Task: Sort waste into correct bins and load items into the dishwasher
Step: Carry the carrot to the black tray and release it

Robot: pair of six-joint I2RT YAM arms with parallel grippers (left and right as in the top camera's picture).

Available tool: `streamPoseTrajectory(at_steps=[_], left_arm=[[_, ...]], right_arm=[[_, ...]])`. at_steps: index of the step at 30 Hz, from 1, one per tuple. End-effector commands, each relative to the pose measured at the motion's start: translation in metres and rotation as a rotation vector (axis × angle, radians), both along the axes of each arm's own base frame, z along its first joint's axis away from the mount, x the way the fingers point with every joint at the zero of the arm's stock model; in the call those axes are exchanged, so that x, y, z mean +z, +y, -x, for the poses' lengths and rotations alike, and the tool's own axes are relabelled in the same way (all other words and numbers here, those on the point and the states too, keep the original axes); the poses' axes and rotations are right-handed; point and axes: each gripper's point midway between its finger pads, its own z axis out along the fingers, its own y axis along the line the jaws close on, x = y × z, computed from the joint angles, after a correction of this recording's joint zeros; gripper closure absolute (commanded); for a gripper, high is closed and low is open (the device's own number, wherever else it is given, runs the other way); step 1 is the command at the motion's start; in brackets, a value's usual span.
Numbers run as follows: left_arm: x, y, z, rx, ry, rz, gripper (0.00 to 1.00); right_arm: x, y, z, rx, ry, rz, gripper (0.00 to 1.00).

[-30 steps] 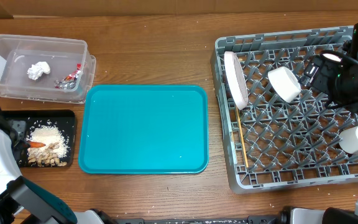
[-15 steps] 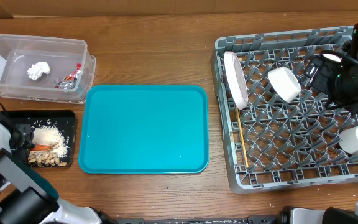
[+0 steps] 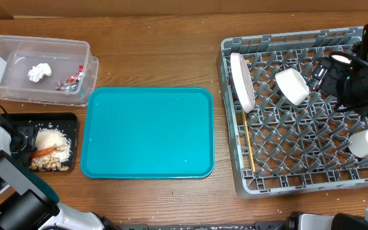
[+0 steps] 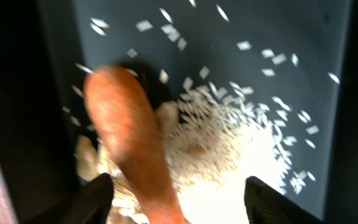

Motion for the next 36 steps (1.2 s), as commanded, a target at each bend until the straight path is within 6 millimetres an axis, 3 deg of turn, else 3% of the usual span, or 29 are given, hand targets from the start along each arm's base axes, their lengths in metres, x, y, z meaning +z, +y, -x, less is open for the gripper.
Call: streamPoseTrajectory(at_steps=[1, 5, 9, 12, 14, 16, 19, 24, 27, 30, 36], left_arm=[[0.016, -0.002, -0.018, -0.062, -0.064, 0.023, 0.27], [0.049, -0.010, -0.036, -0.141, -0.111, -0.030, 0.24], [0.086, -0.040, -0.067, -0.325, -0.176, -0.108, 0.18], [0.106, -0.085, -0.096, -0.614, -0.218, -0.153, 0.14], [0.113, -0.133, -0.113, -0.893, -0.258, -0.140, 0.12], [0.112, -0.180, -0.117, -1.121, -0.268, -0.097, 0.04], [0.101, -0.231, -0.099, -1.300, -0.172, -0.032, 0.00], [0.091, -0.268, -0.049, -1.376, 0.017, 0.115, 0.00], [0.090, -0.272, -0.014, -1.367, 0.132, 0.220, 0.00], [0.094, -0.272, 0.015, -1.354, 0.224, 0.303, 0.00], [0.110, -0.274, 0.030, -1.371, 0.188, 0.270, 0.00]], right_arm=[[0.005, -0.001, -0.002, 0.012, -0.018, 0.007, 0.00], [0.005, -0.001, -0.002, 0.012, -0.020, 0.007, 0.00], [0.008, 0.012, -0.008, 0.071, -0.050, -0.043, 0.00], [0.015, 0.048, -0.016, 0.271, -0.111, -0.158, 0.00], [0.021, 0.074, -0.020, 0.400, -0.154, -0.226, 0.00], [0.024, 0.093, -0.024, 0.490, -0.179, -0.249, 0.00], [0.017, 0.117, -0.030, 0.593, -0.174, -0.233, 0.00], [-0.021, 0.130, -0.033, 0.643, -0.027, -0.149, 0.00], [-0.044, 0.128, -0.026, 0.638, 0.093, -0.124, 0.00], [-0.051, 0.127, -0.023, 0.576, 0.137, -0.150, 0.00], [-0.042, 0.124, -0.012, 0.547, 0.140, -0.158, 0.00]])
